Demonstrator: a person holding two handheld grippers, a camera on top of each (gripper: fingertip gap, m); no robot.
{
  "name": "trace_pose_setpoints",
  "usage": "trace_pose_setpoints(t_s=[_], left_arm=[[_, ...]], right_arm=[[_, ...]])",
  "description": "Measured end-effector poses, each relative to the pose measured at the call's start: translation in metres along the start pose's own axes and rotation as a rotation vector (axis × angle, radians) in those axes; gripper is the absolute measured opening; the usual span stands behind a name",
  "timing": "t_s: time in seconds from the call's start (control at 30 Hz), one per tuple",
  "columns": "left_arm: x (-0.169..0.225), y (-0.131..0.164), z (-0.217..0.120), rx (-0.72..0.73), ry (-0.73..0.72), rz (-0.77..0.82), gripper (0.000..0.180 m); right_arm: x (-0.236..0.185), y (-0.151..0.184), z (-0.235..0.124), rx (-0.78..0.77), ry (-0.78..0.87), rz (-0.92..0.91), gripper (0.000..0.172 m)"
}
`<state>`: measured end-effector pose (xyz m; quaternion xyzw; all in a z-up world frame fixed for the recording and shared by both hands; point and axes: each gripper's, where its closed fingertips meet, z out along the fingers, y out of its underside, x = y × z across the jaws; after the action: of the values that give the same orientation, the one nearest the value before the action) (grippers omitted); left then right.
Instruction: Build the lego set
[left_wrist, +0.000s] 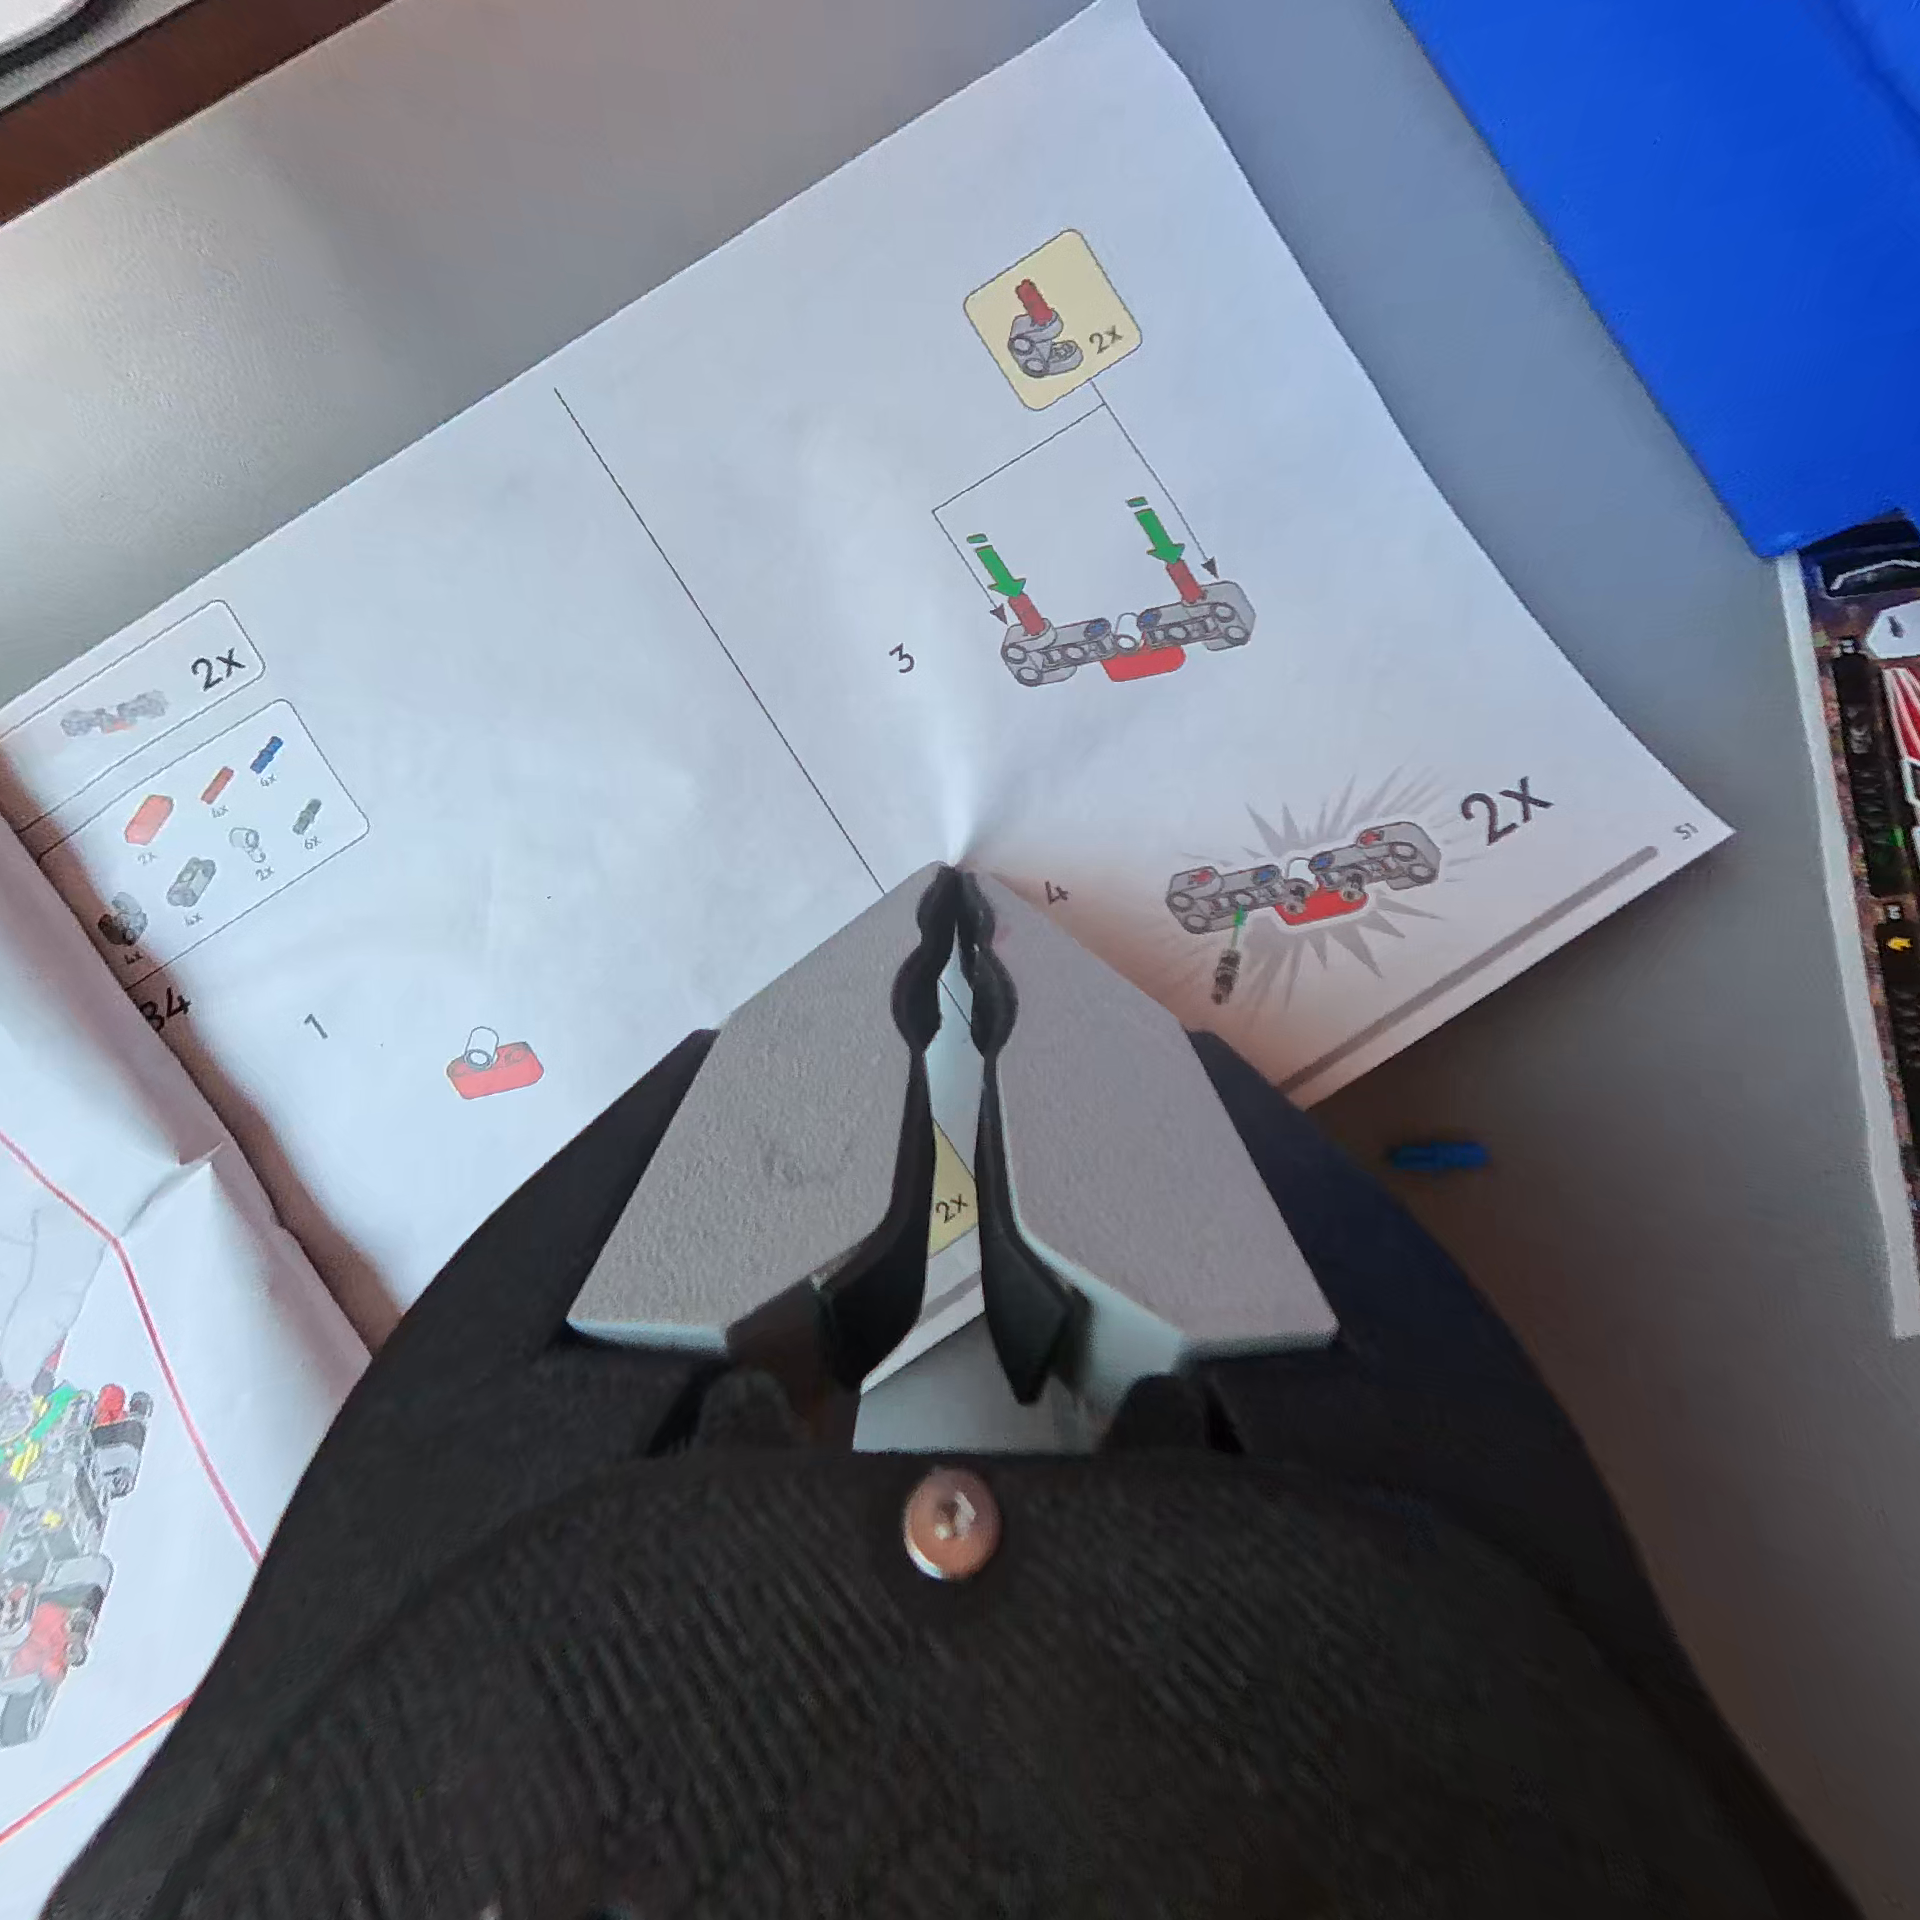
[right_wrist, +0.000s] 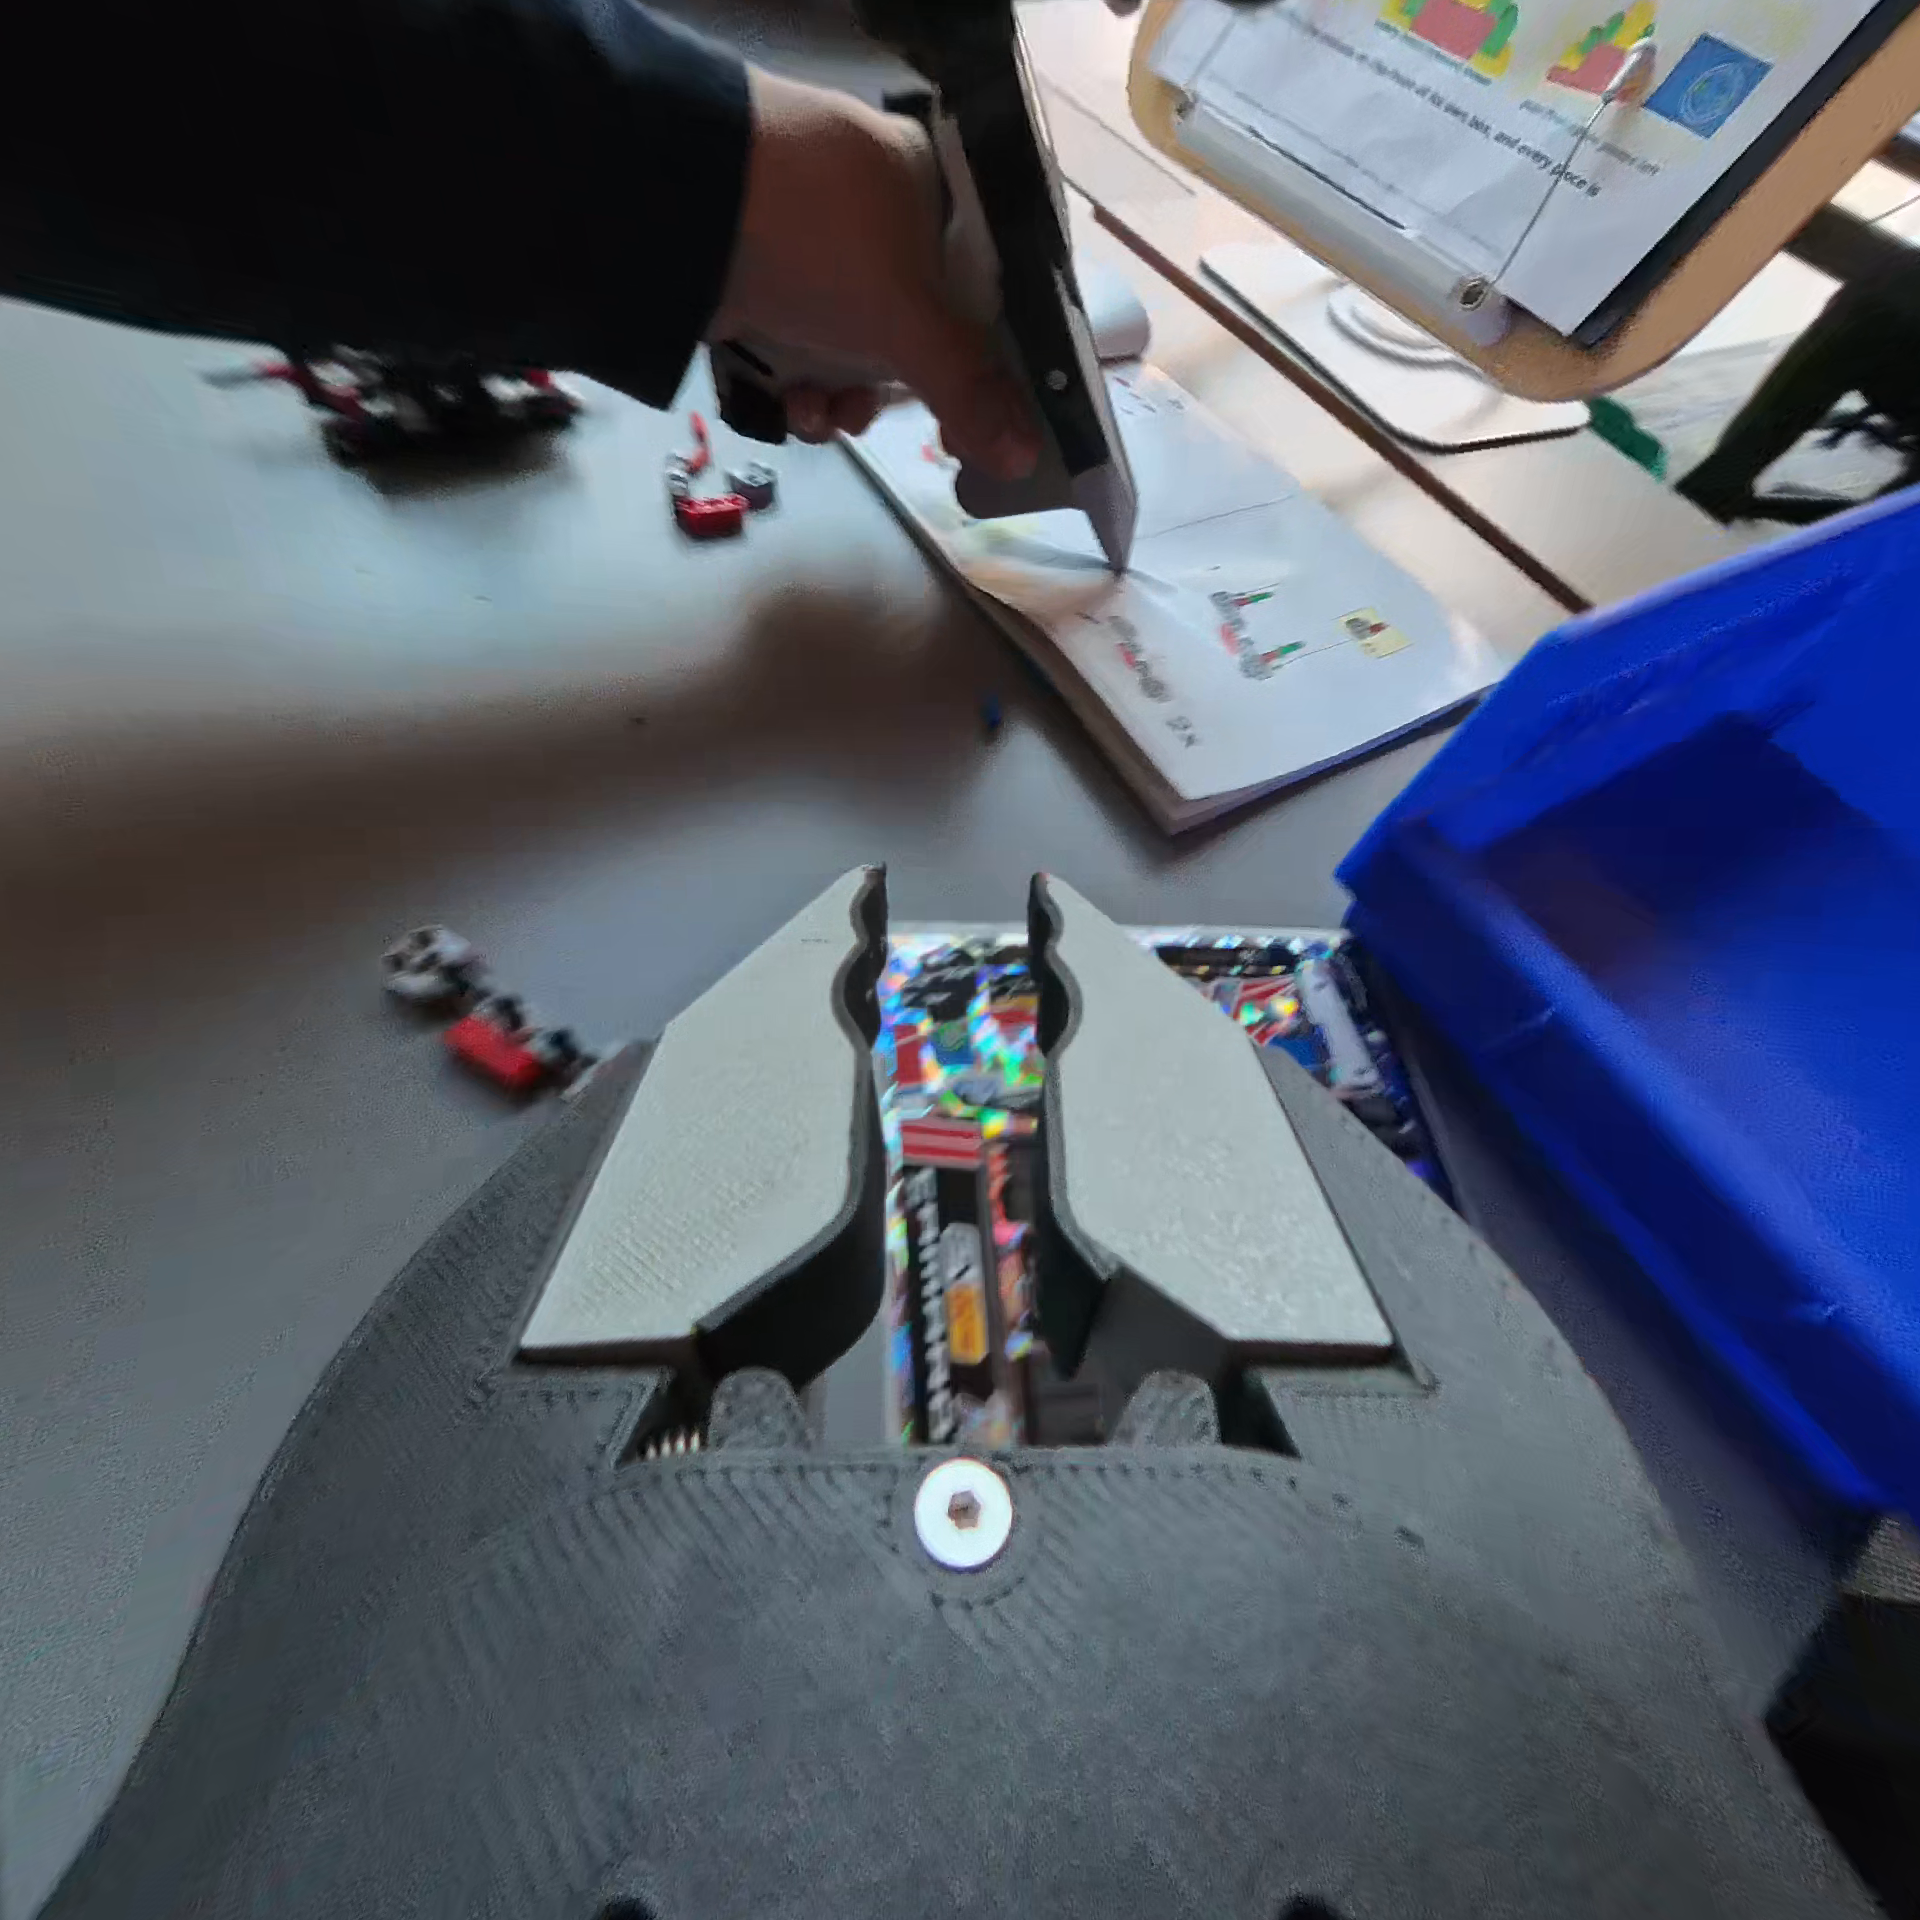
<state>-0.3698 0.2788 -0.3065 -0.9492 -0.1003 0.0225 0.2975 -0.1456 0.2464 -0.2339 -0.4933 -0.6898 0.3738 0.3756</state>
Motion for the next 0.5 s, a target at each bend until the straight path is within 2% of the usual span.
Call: trace_pose_setpoints(t_s=[0.1,0.23,0.33,0.5], left_arm=[[0.0,0.0,0.0,0.007,0.014,0.006,0.0],[0.0,0.0,0.0,0.019,0.049,-0.002,0.0],[0.0,0.0,0.0,0.022,0.064,0.008,0.0],[0.001,0.0,0.0,0.016,0.096,0.022,0.0]], right_arm=[[0.023,-0.011,0.046,-0.106,0.082,-0.14,0.023],[0.051,0.001,0.099,-0.299,0.168,-0.308,0.024],[0.066,0.014,0.114,-0.399,0.207,-0.411,0.023],[0.076,0.016,0.116,-0.422,0.208,-0.401,0.022]])
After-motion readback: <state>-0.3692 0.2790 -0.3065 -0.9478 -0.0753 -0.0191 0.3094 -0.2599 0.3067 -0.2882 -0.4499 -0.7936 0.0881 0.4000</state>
